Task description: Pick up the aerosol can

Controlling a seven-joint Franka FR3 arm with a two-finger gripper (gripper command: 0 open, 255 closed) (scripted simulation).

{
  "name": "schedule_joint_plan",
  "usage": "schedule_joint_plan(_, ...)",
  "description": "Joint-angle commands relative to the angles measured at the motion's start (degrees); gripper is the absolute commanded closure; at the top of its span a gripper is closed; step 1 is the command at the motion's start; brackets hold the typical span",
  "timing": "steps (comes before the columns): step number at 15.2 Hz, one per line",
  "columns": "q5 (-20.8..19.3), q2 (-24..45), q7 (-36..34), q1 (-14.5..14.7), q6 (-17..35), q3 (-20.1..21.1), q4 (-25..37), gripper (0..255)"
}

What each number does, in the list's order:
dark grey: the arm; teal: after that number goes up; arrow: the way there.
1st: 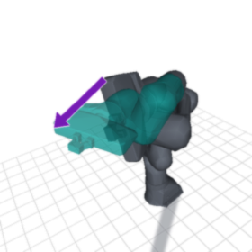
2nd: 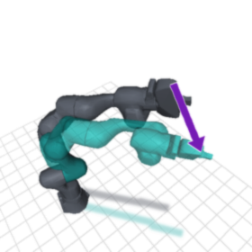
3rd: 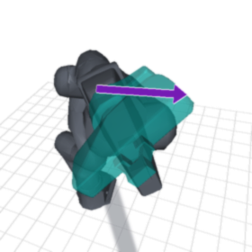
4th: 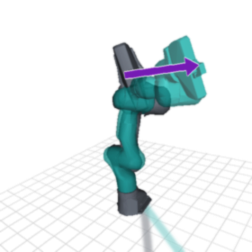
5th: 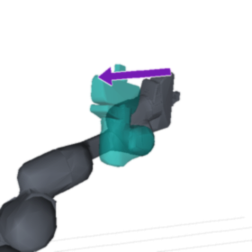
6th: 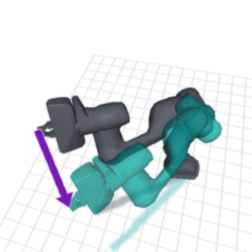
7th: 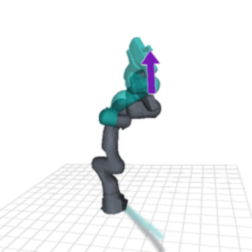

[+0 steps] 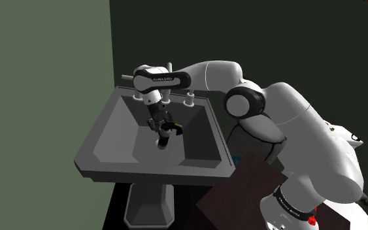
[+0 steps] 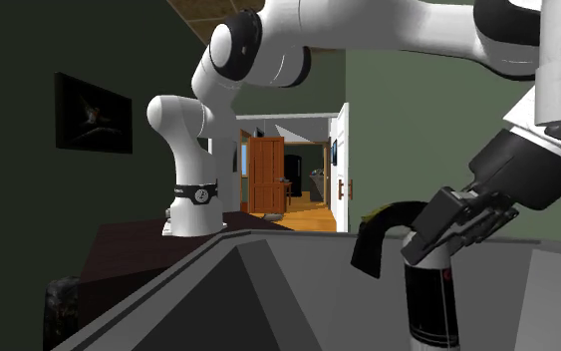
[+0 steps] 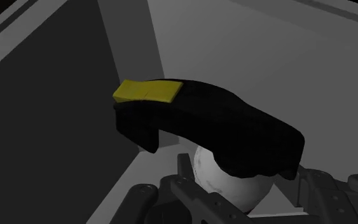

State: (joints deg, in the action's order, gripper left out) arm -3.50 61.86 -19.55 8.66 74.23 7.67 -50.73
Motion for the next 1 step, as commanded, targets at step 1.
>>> schedule_joint_plan(1, 0.04, -0.35, -0.07, 0.01, -0.16, 0.04, -0.21, 255)
